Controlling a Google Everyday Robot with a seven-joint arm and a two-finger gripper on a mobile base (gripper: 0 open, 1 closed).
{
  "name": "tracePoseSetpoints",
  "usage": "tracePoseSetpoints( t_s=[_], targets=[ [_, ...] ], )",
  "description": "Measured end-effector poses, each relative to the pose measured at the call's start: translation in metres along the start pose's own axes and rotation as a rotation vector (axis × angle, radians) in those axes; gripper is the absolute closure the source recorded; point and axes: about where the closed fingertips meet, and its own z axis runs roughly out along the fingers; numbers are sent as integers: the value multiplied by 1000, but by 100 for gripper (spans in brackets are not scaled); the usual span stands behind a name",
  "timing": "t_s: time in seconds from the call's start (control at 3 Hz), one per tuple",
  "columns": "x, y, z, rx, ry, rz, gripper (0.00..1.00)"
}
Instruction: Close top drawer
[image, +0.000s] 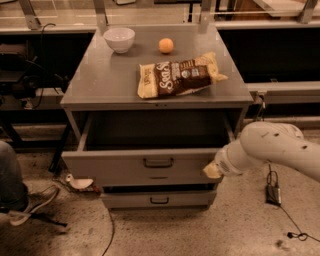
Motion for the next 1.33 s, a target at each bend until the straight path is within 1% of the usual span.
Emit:
tracePoseSetpoints(
  t_s=[0.33, 0.67, 1.0, 1.33],
  targets=[
    [1, 1, 0, 0, 0, 0, 100],
    [-33, -10, 15, -1, -40, -19, 100],
    [-82, -27, 32, 0, -110, -41, 100],
    [-85, -28, 33, 1, -115, -41, 100]
  ],
)
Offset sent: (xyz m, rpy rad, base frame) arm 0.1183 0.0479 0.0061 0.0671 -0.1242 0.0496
